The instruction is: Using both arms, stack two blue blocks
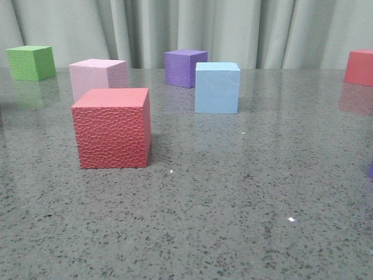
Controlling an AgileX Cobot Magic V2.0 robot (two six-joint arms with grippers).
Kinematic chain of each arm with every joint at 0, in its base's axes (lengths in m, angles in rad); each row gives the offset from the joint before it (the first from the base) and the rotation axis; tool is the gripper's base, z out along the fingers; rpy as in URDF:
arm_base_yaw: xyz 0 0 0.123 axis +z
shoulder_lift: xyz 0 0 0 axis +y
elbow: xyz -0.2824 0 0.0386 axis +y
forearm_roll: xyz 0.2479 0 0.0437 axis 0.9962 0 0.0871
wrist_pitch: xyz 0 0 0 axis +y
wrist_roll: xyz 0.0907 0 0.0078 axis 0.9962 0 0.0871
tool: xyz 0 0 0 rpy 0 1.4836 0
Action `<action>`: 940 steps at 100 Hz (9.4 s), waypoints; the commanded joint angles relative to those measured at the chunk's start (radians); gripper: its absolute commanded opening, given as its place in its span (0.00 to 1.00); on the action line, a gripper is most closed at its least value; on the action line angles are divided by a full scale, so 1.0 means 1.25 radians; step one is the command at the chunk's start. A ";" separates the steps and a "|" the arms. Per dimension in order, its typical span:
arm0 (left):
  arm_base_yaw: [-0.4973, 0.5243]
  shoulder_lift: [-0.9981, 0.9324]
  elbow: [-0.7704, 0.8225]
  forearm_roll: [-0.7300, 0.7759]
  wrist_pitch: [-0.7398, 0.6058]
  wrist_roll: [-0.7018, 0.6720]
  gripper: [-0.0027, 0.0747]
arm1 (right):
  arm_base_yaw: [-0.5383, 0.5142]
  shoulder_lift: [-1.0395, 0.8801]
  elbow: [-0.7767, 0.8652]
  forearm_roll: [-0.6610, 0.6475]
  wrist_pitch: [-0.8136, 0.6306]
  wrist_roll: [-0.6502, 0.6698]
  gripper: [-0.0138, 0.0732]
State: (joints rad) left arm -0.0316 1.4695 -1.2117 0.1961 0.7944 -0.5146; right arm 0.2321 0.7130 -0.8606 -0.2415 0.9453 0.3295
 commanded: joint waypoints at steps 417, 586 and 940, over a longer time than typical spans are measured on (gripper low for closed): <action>-0.438 0.335 -0.723 -0.125 0.133 0.118 0.26 | -0.005 -0.004 -0.019 0.000 -0.052 -0.009 0.83; -0.571 0.419 -0.804 -0.002 0.200 -0.034 0.25 | -0.005 -0.004 -0.019 0.000 -0.051 -0.009 0.83; -0.568 0.436 -0.976 0.052 0.387 0.063 0.82 | -0.005 -0.004 -0.019 0.001 -0.052 -0.009 0.83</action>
State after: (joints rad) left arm -0.7404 2.1005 -2.4000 0.2305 1.2625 -0.4469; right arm 0.2304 0.7130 -0.8606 -0.2259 0.9432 0.3295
